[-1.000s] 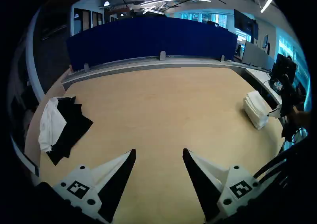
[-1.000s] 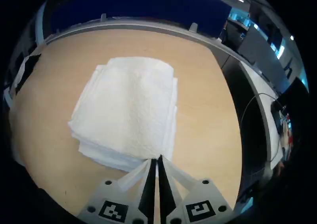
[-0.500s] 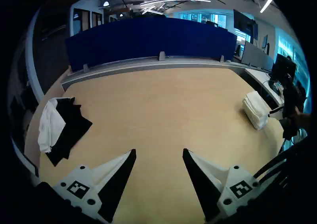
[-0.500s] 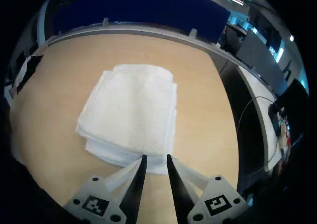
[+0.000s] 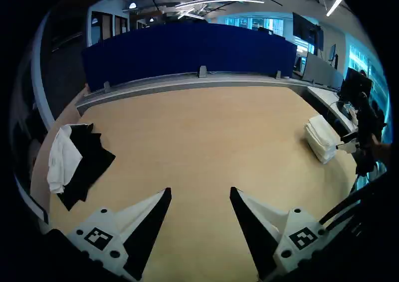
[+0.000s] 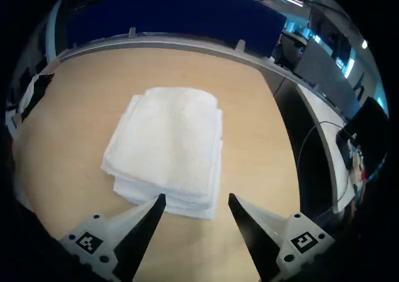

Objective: Fold towel

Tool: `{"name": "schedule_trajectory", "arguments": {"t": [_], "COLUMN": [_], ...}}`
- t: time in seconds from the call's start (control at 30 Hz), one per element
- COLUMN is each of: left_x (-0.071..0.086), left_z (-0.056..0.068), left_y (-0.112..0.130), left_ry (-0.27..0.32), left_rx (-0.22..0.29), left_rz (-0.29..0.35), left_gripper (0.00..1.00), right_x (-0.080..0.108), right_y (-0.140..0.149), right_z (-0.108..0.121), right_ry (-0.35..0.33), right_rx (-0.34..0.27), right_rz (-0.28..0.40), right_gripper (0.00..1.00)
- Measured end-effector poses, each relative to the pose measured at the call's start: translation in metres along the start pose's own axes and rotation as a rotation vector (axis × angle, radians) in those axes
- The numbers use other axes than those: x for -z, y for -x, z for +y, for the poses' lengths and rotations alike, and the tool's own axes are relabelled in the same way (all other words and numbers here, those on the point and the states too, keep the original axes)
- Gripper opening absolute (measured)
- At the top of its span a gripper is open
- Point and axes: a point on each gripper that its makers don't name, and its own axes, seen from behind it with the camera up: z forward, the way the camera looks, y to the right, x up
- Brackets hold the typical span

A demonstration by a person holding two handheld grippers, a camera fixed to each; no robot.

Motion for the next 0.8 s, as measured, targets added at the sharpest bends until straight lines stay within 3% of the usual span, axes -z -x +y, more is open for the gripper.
{"name": "schedule_trajectory", "arguments": {"t": [0.27,0.47,0.8], "left_x": [0.0,0.0,0.001], "left_z": [-0.003,-0.005,-0.009], "left_y": [-0.001,-0.003,-0.011], "left_ry": [0.001,0.001,0.001], "left_rx": [0.01,0.015,0.021], "left_rz": [0.006,0.017,0.046], "left_gripper": [0.87,0.87,0.87], "right_x": [0.004,0.009,0.033], "right_y": [-0.006,-0.02,-0.077], "right_z": [-0.005,-0.007,-0.017], "right_ry": [0.001,0.017,0.032], "right_rx": [0.003,-0.025,-0.107], "right_rz": [0.014,0.062,0.28], "right_gripper": [1.0,1.0,1.0]}}
